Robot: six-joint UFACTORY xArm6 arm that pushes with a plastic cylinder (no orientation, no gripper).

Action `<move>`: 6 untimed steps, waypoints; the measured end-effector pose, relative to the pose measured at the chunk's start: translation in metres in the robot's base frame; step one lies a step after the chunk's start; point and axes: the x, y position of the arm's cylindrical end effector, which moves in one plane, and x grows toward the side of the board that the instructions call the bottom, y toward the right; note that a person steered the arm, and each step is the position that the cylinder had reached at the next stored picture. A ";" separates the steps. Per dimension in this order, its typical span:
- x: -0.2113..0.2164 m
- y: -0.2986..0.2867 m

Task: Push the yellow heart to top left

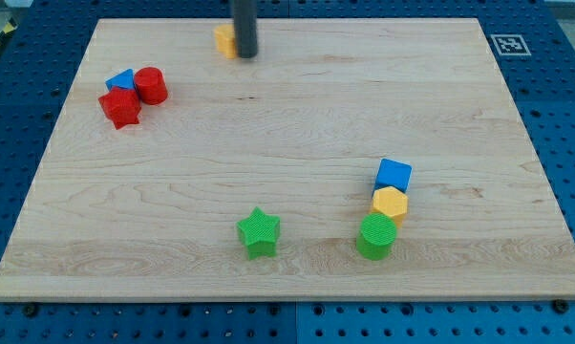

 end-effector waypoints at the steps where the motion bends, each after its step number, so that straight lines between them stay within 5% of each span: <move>1: -0.018 -0.028; 3: -0.010 0.006; 4: -0.046 0.011; 6: -0.047 -0.031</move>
